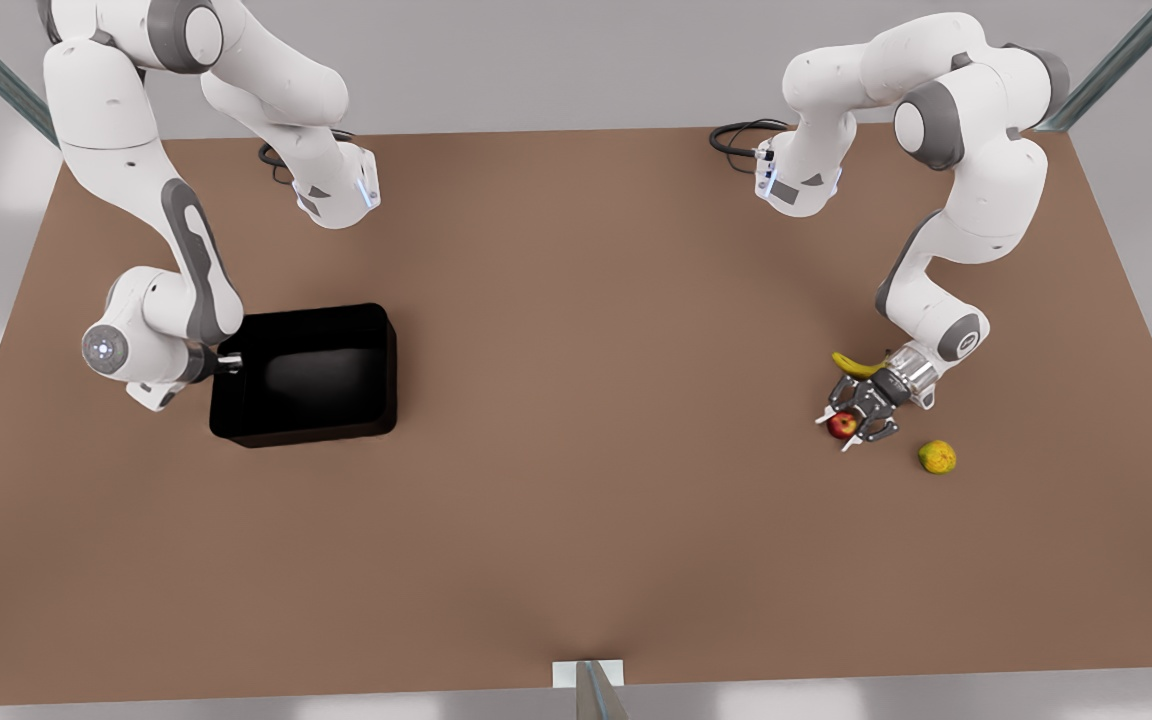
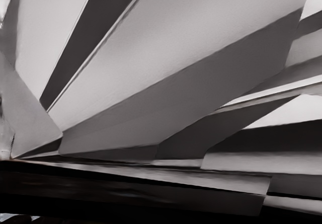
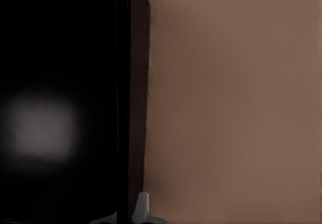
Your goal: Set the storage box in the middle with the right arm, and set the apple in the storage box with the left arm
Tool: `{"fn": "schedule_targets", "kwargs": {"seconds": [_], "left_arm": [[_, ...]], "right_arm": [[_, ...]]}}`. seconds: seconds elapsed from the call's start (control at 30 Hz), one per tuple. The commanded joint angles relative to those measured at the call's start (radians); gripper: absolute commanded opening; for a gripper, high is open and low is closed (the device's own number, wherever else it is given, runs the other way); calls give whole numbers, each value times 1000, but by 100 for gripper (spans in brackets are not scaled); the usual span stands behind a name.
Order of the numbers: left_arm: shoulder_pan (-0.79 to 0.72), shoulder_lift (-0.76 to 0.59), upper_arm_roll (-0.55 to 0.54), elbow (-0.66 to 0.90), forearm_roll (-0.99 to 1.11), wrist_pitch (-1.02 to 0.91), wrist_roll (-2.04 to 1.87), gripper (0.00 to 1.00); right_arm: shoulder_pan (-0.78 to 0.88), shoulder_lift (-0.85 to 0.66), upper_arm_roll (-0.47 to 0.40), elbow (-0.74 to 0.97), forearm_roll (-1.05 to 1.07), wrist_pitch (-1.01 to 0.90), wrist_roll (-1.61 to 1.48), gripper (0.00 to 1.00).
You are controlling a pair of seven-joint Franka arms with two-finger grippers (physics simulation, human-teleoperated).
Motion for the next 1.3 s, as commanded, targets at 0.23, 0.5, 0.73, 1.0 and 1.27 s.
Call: {"fn": "schedule_targets", "kwargs": {"seconds": [0.23,0.5,0.73,1.0,1.27], "left_arm": [[-1,-98,13,32,16,-7,-172,21],[-6,-178,27,133,282,-5,-266,21],[-11,-209,-10,273,550,-37,-341,21],[-15,-206,-172,436,863,-16,-497,21],[-23,-197,-476,515,1127,128,-772,21]], "right_arm": [[28,2,63,91,0,-81,6,21],[269,128,85,419,10,-210,14,21],[450,292,141,706,101,-268,132,21],[548,439,247,944,153,-295,302,21],[605,580,269,1085,152,-264,325,100]]}}
